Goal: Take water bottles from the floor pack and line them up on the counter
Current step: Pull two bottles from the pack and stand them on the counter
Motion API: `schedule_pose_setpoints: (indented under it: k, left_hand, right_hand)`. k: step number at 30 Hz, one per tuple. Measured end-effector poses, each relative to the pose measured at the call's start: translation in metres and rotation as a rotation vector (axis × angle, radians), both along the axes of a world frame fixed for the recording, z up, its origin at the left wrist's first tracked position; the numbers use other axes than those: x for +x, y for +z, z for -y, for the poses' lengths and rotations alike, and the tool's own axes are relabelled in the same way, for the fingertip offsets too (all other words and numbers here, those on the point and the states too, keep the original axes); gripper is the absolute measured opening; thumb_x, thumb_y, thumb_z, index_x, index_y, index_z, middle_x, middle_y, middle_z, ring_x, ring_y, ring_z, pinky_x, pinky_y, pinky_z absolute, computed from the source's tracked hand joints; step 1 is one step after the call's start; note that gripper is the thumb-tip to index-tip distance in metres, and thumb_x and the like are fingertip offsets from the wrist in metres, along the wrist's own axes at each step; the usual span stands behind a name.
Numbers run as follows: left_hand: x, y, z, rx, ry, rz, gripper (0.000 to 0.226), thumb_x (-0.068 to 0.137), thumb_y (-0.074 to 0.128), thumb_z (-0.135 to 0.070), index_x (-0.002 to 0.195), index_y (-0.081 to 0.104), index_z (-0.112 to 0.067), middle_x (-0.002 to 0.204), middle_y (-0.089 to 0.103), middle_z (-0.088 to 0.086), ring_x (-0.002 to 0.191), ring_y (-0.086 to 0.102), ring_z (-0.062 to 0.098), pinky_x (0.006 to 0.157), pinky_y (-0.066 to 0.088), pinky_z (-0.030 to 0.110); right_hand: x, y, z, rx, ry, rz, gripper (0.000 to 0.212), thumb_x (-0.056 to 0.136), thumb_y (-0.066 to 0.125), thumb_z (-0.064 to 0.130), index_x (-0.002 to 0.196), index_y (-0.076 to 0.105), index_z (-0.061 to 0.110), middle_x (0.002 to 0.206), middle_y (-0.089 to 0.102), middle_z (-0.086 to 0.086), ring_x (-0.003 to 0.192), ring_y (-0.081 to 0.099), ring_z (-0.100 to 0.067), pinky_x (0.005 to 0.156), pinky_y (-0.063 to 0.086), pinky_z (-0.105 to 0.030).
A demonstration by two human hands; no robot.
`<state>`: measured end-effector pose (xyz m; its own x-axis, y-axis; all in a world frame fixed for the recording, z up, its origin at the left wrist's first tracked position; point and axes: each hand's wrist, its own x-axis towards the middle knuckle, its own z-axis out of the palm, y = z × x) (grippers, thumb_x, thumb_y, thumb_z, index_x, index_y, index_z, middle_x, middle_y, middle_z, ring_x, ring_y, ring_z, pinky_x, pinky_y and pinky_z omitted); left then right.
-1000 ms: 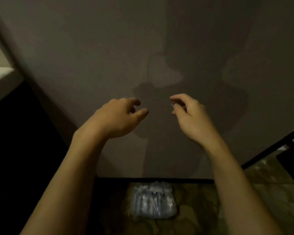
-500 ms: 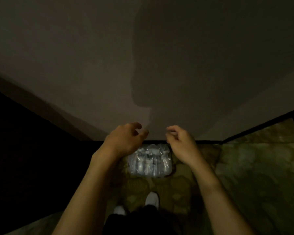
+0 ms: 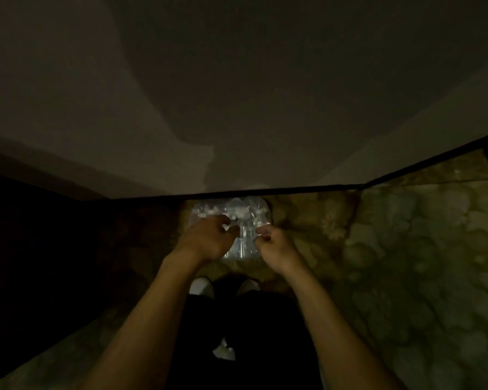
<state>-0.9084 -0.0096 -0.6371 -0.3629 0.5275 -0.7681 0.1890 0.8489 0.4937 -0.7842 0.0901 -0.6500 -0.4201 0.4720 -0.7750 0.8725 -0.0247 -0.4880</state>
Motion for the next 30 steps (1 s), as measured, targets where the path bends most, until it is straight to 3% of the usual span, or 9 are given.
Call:
schedule_pose_setpoints:
  k: [5,11,15,20,22,26,30]
  left_hand:
    - [0.004,-0.105,0.0,-0.029,0.051,0.023,0.051,0.099,0.045,-0.044,0.144,0.044,-0.021,0.141,0.054,0.006,0.118,0.058,0.023,0.099,0.046,0.031]
    - [0.015,-0.212,-0.012,-0.029,0.052,0.022,0.048,0.1,0.046,-0.038,0.142,0.047,-0.017,0.142,0.053,0.005,0.128,0.05,0.022,0.103,0.038,0.029]
    - [0.014,-0.269,-0.027,-0.02,0.03,0.031,0.048,0.1,0.046,-0.035,0.143,0.045,-0.015,0.144,0.051,0.006,0.131,0.048,0.022,0.103,0.036,0.027]
    - [0.005,-0.327,-0.044,0.026,0.043,0.016,0.047,0.099,0.051,-0.027,0.143,0.046,-0.011,0.146,0.048,0.01,0.133,0.046,0.025,0.105,0.036,0.027]
    - [0.0,-0.344,-0.052,0.032,0.028,0.002,0.042,0.097,0.052,-0.022,0.137,0.052,-0.009,0.141,0.053,0.013,0.129,0.05,0.028,0.101,0.039,0.028]
    - [-0.004,-0.376,-0.064,-0.006,-0.062,-0.033,0.032,0.097,0.051,-0.019,0.125,0.06,-0.008,0.129,0.06,0.016,0.117,0.056,0.031,0.086,0.041,0.025]
    - [-0.005,-0.395,-0.076,-0.04,-0.116,-0.114,0.028,0.096,0.053,-0.022,0.12,0.058,-0.009,0.124,0.062,0.014,0.111,0.059,0.028,0.076,0.037,0.024]
  right_hand:
    - [-0.006,-0.1,-0.005,-0.018,0.016,0.03,0.032,0.097,0.052,0.017,0.128,0.056,0.014,0.128,0.059,-0.007,0.113,0.056,-0.02,0.091,0.044,-0.027]
    - [-0.018,-0.203,-0.017,-0.021,0.062,0.053,0.035,0.099,0.048,0.017,0.133,0.054,0.012,0.128,0.06,-0.009,0.101,0.055,-0.017,0.08,0.04,-0.021]
    - [-0.028,-0.265,-0.025,-0.011,0.103,0.063,0.031,0.098,0.048,0.016,0.126,0.06,0.008,0.128,0.061,-0.013,0.117,0.056,-0.026,0.092,0.042,-0.027]
    - [-0.042,-0.337,-0.034,0.006,0.155,0.046,0.034,0.097,0.05,0.016,0.128,0.06,0.007,0.13,0.06,-0.014,0.121,0.056,-0.031,0.101,0.046,-0.035]
    - [-0.046,-0.359,-0.039,0.015,0.167,0.042,0.032,0.096,0.052,0.015,0.124,0.062,0.006,0.125,0.063,-0.017,0.117,0.058,-0.034,0.1,0.048,-0.039]
    - [-0.047,-0.386,-0.044,0.099,0.228,0.057,0.028,0.093,0.054,0.013,0.12,0.063,0.009,0.12,0.065,-0.014,0.111,0.061,-0.031,0.089,0.049,-0.03]
    - [-0.053,-0.406,-0.051,0.224,0.307,0.11,0.029,0.092,0.055,0.02,0.12,0.057,0.013,0.125,0.06,-0.013,0.117,0.055,-0.032,0.097,0.048,-0.038]
